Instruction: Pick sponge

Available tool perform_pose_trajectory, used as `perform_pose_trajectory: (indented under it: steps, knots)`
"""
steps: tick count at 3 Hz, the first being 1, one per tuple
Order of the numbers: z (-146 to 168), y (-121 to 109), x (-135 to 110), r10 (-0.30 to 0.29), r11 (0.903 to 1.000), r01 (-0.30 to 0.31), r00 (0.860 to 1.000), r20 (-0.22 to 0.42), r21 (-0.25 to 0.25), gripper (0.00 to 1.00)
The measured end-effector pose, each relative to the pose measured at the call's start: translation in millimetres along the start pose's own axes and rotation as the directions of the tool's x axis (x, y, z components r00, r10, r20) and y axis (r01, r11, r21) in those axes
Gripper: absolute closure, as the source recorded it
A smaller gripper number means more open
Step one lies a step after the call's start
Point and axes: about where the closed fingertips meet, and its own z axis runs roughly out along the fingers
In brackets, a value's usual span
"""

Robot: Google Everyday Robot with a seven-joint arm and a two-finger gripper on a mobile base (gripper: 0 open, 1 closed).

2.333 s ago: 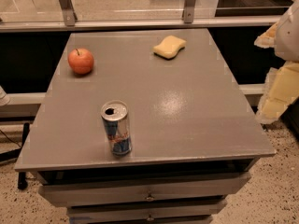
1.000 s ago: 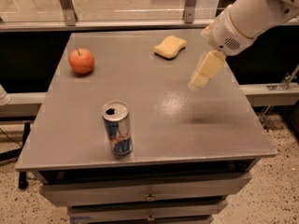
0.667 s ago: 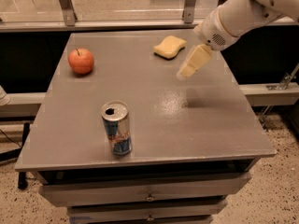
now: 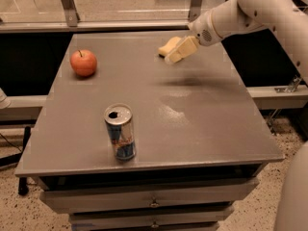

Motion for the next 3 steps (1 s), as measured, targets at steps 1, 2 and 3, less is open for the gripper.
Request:
perform_pose_trajectory:
  steps: [1, 2, 3]
  knots:
    - [23, -31, -5, 0.023, 0.9985, -0.026, 0.999, 0.048, 0.049, 0.00]
    - [33, -55, -1, 0.010, 0.9945, -0.013, 0.999, 0.039, 0.104, 0.00]
    - [41, -65, 10, -0.001, 0.9908, 0.000, 1.000, 0.004, 0.135, 0.00]
